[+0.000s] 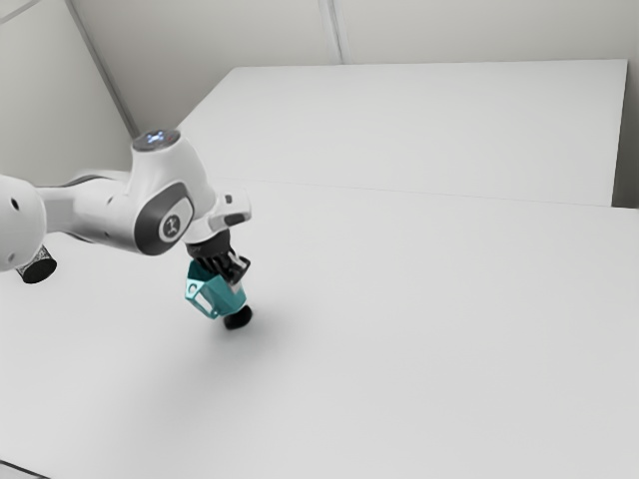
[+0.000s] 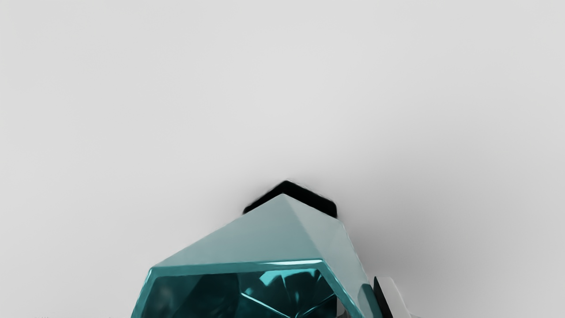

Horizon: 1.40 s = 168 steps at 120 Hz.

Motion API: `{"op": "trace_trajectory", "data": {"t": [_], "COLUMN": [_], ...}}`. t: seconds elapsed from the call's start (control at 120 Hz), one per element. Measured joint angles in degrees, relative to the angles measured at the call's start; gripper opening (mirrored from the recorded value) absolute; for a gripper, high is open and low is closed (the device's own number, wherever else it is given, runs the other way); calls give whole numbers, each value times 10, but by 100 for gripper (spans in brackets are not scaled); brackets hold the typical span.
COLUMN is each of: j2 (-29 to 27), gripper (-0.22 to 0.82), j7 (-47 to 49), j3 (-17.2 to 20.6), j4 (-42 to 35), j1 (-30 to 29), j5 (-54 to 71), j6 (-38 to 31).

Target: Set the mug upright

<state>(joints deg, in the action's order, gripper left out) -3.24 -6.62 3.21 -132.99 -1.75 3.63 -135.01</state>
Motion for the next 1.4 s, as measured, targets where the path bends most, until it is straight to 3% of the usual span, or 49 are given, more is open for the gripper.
{"op": "trace_trajectory", "data": {"t": [0.867,1.025,1.192,1.4], "j2": [36,37,31,13], "gripper": [-16,4,33,49], "j7": [134,139,142,144], "j3": [8,9,9,9], "j4": [-12,-12,-12,-10], "j1": [12,12,14,16], "j5": [30,25,24,23], "j6": [-22,-30,-35,-38]}}
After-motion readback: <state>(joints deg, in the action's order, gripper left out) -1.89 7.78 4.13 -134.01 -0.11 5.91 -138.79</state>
